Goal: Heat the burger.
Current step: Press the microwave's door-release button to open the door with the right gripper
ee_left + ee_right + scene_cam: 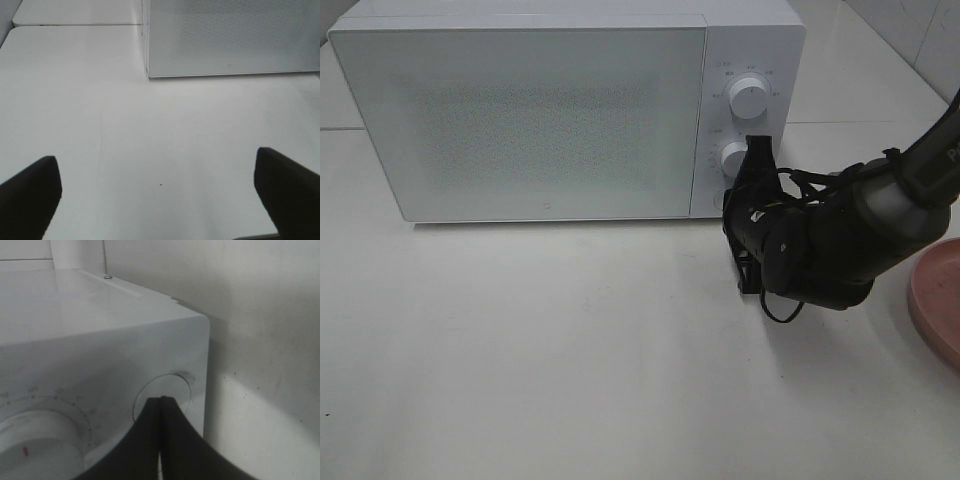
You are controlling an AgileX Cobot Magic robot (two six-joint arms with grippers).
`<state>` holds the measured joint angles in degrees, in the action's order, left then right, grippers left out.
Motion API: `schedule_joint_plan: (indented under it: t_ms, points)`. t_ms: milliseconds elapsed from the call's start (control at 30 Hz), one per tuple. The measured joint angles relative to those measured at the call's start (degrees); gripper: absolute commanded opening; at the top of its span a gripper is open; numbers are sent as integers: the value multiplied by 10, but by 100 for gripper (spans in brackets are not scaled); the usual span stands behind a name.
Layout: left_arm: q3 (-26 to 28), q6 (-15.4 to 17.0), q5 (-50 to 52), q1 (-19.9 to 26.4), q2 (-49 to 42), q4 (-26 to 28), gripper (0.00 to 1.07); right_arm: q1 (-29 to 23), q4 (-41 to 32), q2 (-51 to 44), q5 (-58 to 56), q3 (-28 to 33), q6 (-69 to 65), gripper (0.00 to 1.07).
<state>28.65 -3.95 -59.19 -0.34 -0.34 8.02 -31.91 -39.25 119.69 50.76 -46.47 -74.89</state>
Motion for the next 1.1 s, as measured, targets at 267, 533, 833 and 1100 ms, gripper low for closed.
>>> schedule_joint_plan:
  t_ms: [267,533,833,1100]
  points:
    - [0,0,0,0,0,0,100,3,3,14,-3,-12,1,0]
    - [0,0,0,0,0,0,100,3,9,25,-3,-18,0,0]
    - [0,0,0,0,0,0,100,3,13,39,10,-30,1,0]
    - [0,0,0,0,0,0,100,7,14,42,19,-38,7,0]
